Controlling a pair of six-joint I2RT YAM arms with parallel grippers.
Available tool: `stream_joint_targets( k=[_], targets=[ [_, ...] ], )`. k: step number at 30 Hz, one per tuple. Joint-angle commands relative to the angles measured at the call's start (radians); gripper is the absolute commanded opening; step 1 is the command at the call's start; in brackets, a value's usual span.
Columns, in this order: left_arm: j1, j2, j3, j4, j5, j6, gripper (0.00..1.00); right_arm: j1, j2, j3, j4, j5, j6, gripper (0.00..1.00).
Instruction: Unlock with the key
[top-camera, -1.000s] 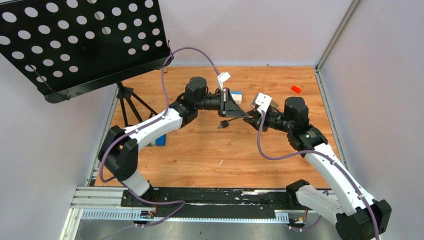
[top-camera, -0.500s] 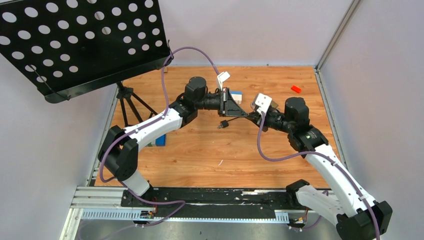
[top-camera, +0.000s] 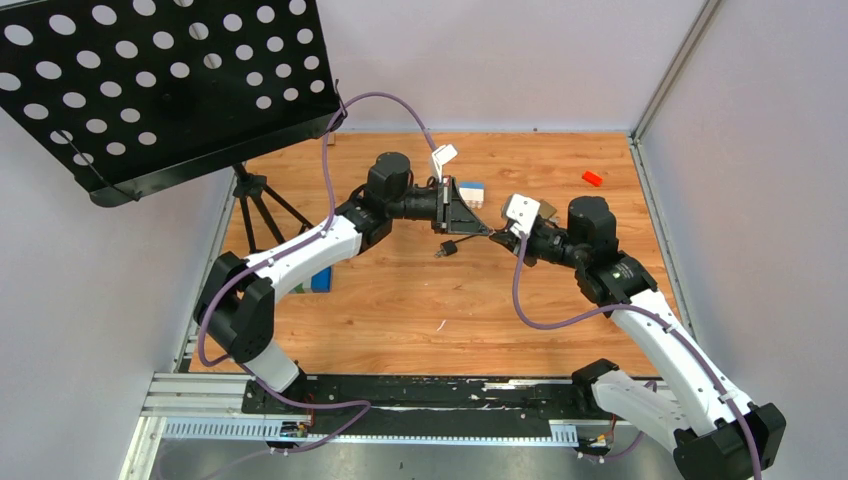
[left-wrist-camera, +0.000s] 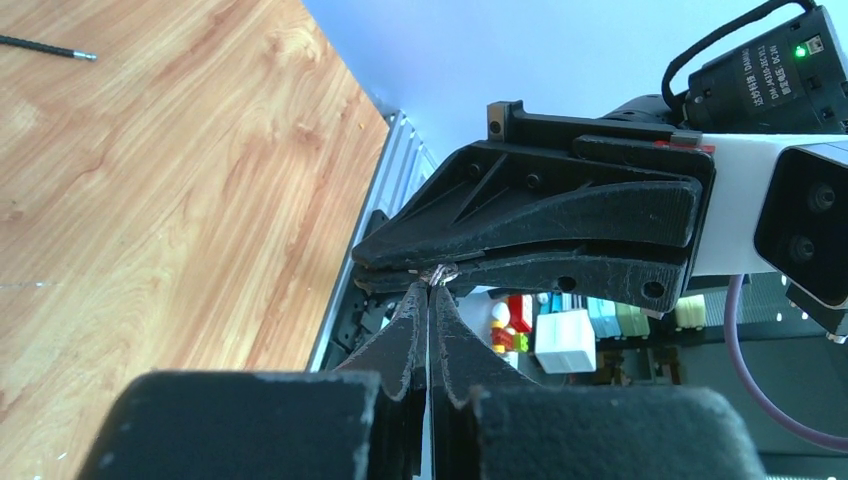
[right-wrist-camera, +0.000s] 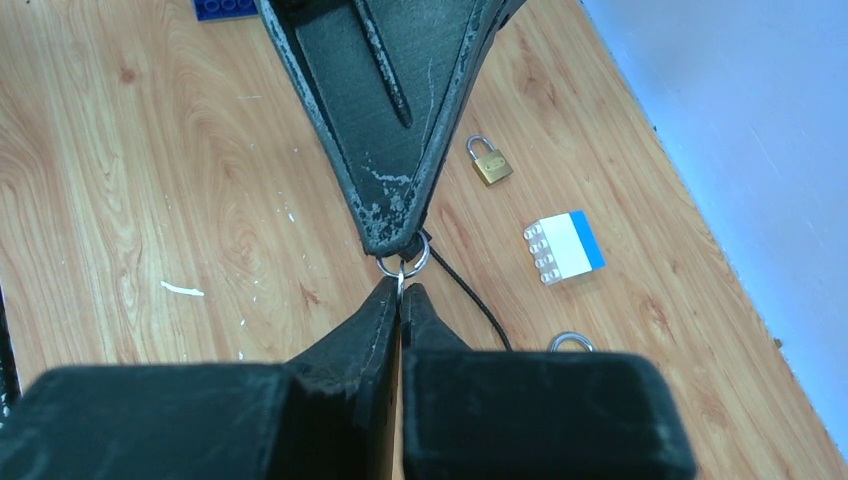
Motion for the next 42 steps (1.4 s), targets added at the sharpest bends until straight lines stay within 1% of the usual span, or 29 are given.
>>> stream_joint_targets(
  k=[1,12,16,17,21,25,29,32,40,42],
  targets=[
    [0.072,-0.049,-0.005,-0.048,-0.053,0.062,0.00,-0.008,-0.045,0.009,-0.043,0.015,-0.040,0.00],
    [0.083,-0.060,-0.011,-0.071,-0.069,0.087,0.00,-0.008,-0.051,0.000,-0.051,0.016,-0.049,0.00],
    [0.077,-0.062,0.019,-0.110,-0.070,0.136,0.00,-0.007,-0.043,0.002,-0.051,0.007,-0.047,0.00],
    [0.074,-0.065,0.029,-0.133,-0.078,0.160,0.03,-0.007,-0.042,0.002,-0.051,0.005,-0.047,0.00],
    [0.042,-0.074,0.075,-0.224,-0.103,0.264,0.30,-0.007,-0.037,0.009,-0.064,-0.004,-0.047,0.00],
    [0.004,-0.079,0.129,-0.324,-0.124,0.395,0.50,-0.007,-0.026,0.024,-0.111,-0.029,-0.056,0.00],
    [-0.017,-0.091,0.164,-0.365,-0.113,0.522,0.59,-0.007,-0.015,0.036,-0.175,-0.078,-0.065,0.00],
    [-0.040,-0.101,0.187,-0.413,-0.102,0.652,0.60,-0.007,-0.004,0.049,-0.214,-0.133,-0.062,0.00],
    [-0.125,-0.138,0.188,-0.546,-0.085,1.053,0.52,-0.007,0.058,0.093,-0.282,-0.285,-0.051,0.00],
    [-0.143,-0.136,0.196,-0.580,-0.088,1.111,0.50,-0.007,0.070,0.098,-0.290,-0.309,-0.051,0.00]
  ],
)
